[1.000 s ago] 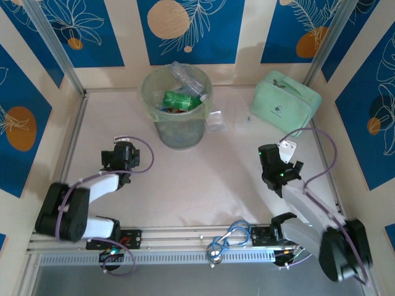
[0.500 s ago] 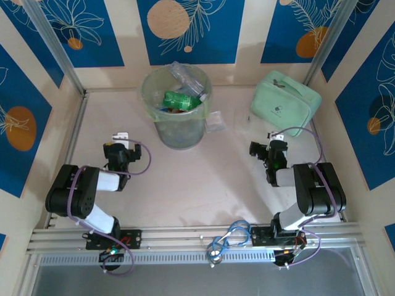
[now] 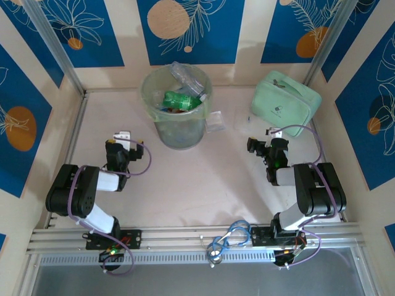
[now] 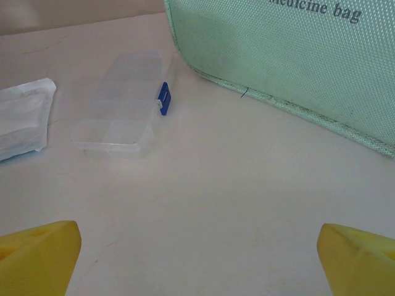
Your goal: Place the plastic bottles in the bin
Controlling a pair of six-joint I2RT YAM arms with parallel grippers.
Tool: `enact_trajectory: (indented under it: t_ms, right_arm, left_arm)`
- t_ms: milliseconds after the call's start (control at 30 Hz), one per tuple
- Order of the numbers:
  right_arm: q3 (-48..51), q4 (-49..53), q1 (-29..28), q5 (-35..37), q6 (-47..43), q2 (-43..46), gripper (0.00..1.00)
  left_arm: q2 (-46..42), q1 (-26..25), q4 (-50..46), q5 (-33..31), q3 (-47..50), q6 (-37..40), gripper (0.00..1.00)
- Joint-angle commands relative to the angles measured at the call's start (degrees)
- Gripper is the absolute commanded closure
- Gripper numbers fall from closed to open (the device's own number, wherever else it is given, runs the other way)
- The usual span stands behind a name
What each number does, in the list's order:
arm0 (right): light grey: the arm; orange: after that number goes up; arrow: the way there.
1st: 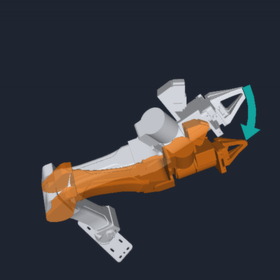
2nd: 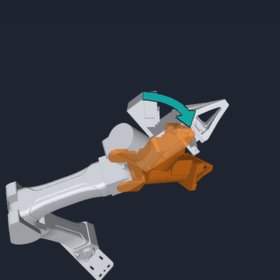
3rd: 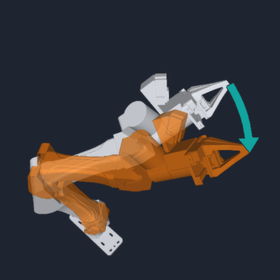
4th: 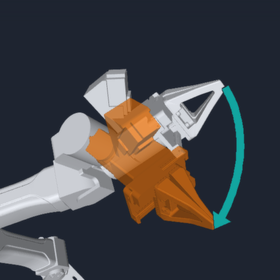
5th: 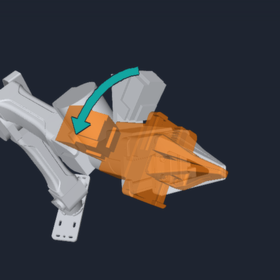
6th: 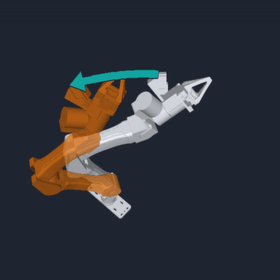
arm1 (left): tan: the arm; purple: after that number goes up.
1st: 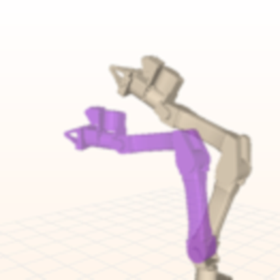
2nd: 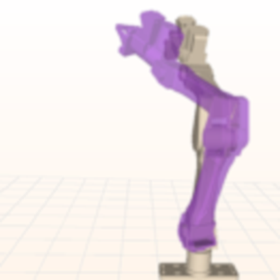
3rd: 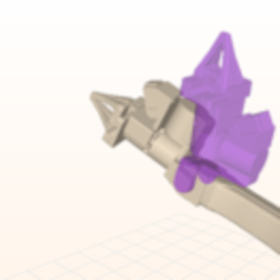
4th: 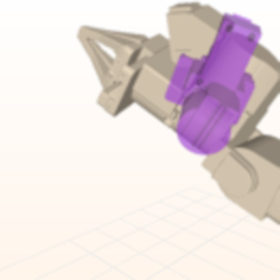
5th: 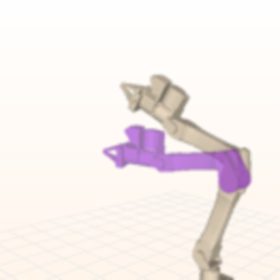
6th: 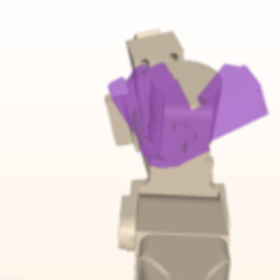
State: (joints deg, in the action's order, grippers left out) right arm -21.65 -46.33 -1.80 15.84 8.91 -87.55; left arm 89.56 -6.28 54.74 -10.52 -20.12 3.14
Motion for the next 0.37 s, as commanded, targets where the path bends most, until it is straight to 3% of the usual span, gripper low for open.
enact_trajectory:
  t_ms: [0,133,333]
  right_arm:
    - [-1.2,-1.8,0.1,-1.2,-1.2,0.4,0.01]
    - [-2.1,0.1,1.6,-4.3,-0.5,0.3,0.01]
    - [-1.3,-1.6,0.3,-2.7,-1.5,0.4,0.01]
  left_arm:
    - [0.2,-0.3,1.8,2.4,-0.1,1.1,0.0]
    - [0.2,-0.2,1.8,2.4,-0.1,1.1,0.0]
    - [0.2,-0.2,1.8,2.5,-0.1,1.1,0.0]
